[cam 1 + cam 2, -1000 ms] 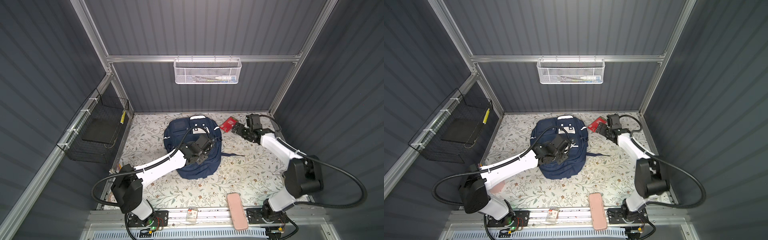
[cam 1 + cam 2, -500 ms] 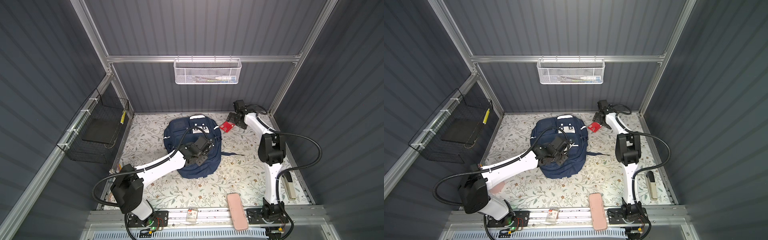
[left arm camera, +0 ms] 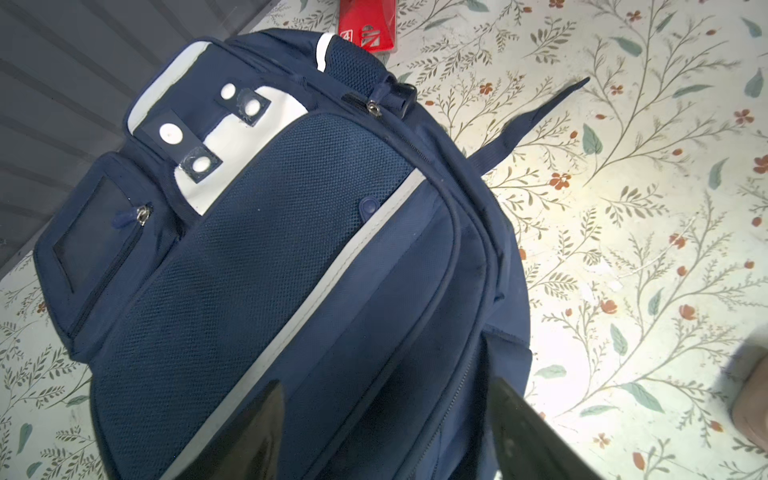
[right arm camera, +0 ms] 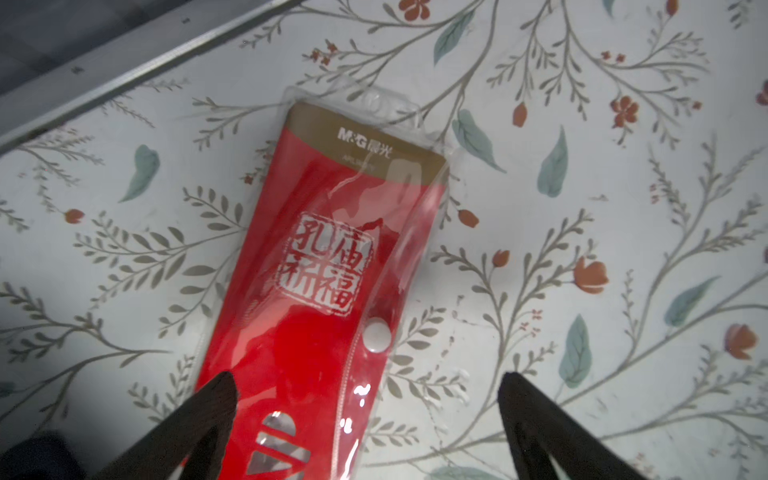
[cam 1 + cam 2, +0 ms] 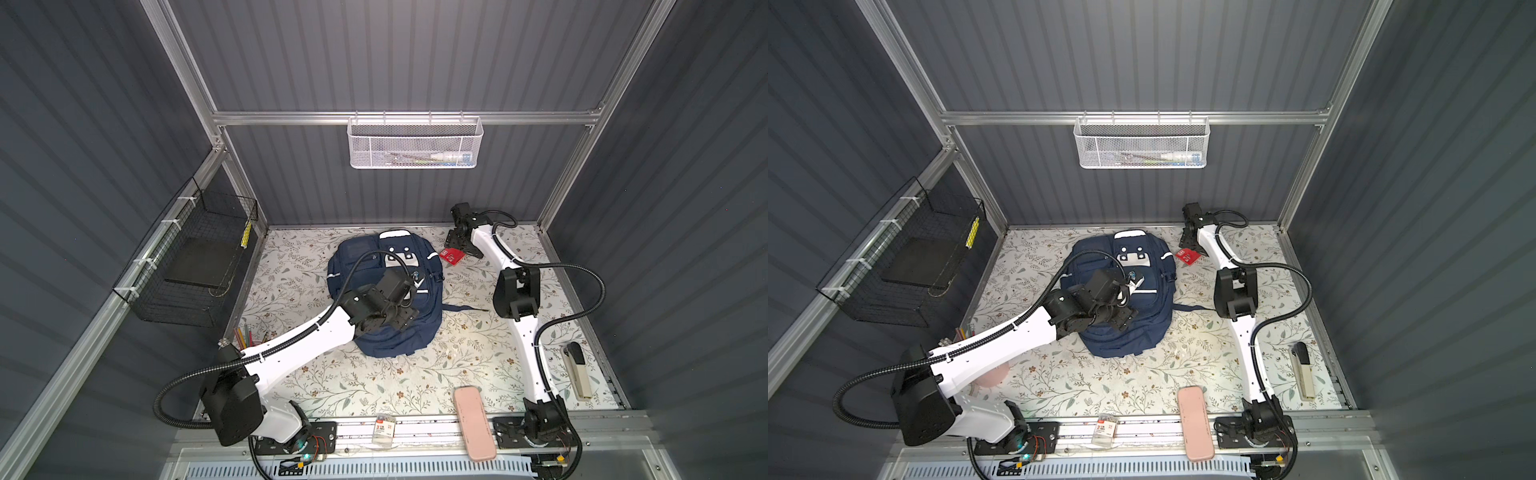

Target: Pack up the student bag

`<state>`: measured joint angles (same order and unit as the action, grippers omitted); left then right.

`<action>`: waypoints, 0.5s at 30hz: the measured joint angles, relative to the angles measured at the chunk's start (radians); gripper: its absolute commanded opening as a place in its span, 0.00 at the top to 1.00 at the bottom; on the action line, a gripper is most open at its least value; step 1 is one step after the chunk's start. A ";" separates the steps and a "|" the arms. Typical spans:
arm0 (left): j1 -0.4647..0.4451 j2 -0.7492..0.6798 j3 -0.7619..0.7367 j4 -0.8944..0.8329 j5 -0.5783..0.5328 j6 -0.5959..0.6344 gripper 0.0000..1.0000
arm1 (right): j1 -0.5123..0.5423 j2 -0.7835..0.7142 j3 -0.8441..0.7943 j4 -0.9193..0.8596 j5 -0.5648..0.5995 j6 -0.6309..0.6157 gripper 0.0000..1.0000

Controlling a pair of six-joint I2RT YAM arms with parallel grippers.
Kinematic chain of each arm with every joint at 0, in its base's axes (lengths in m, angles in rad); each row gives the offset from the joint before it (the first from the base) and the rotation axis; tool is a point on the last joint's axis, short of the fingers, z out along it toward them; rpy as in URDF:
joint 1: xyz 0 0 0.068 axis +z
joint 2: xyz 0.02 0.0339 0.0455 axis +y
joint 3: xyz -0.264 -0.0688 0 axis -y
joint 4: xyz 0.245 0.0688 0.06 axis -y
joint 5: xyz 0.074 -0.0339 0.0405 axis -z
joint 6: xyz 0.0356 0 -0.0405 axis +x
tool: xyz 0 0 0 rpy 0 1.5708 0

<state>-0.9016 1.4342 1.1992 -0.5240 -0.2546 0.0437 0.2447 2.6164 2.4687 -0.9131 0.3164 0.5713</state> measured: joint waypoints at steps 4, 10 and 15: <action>0.000 -0.002 0.000 0.002 0.006 -0.004 0.22 | 0.013 0.011 0.008 -0.003 0.048 -0.064 0.01; 0.000 -0.002 -0.015 0.009 0.011 -0.013 0.22 | 0.022 0.020 0.009 -0.001 0.044 -0.135 0.01; 0.000 -0.008 -0.026 0.010 0.013 -0.020 0.22 | 0.010 0.006 -0.059 0.017 -0.015 -0.137 0.09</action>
<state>-0.9016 1.4265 1.1732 -0.5144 -0.2420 0.0238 0.2550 2.6225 2.4100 -0.8959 0.3012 0.4339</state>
